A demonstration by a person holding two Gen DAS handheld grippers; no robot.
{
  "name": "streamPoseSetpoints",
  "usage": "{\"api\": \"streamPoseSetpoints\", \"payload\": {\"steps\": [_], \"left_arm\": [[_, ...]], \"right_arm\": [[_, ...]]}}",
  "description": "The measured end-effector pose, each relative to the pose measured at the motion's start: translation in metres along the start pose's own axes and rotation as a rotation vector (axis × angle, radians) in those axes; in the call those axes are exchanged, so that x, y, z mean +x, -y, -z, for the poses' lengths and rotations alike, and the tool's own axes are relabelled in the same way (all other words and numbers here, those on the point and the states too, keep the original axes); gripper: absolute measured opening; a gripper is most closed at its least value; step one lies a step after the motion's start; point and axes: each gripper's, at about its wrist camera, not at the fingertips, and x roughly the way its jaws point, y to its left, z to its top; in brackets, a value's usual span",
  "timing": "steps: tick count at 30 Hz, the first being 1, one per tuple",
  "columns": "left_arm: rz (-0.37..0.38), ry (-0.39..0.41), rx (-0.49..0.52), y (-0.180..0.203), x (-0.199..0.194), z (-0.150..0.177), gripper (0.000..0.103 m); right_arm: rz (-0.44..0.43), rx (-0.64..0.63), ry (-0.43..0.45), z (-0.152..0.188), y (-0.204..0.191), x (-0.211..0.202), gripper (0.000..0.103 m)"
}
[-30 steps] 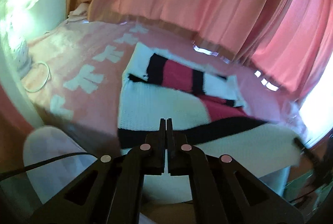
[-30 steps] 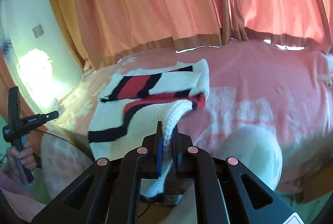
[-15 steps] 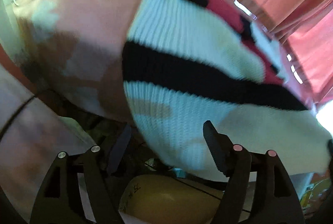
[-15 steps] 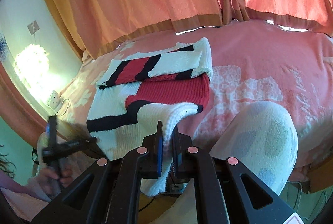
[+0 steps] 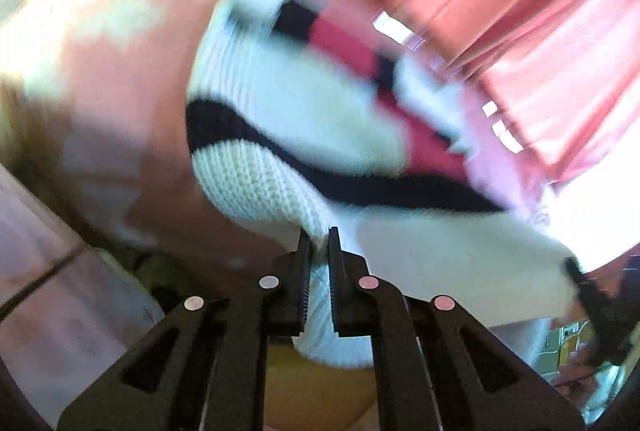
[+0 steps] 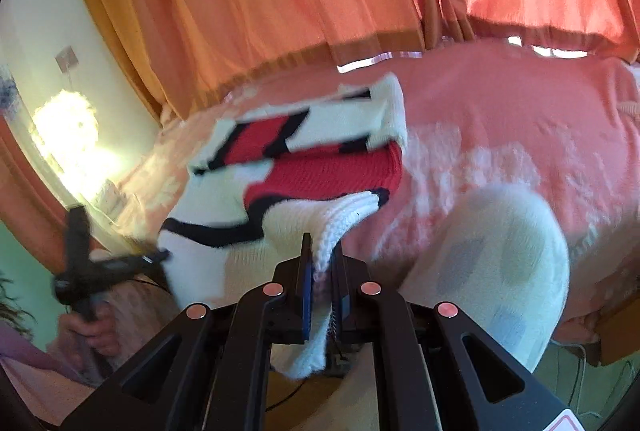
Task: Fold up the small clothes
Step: 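Grasp the sweater hem with both tools and fold it toward the collar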
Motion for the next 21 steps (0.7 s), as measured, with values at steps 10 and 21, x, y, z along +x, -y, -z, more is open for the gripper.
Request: {"api": "streamPoseSetpoints", "payload": {"steps": [10,21], "left_arm": [[-0.128,0.364,0.249,0.057,0.001,-0.211,0.0],[-0.092,0.159,0.29,0.017,0.08,-0.228,0.067]], "right_arm": [[-0.024,-0.13,0.214,-0.151,-0.006,0.067,0.007],[0.107,-0.031,0.034,-0.191,0.048,0.213,0.043]]}}
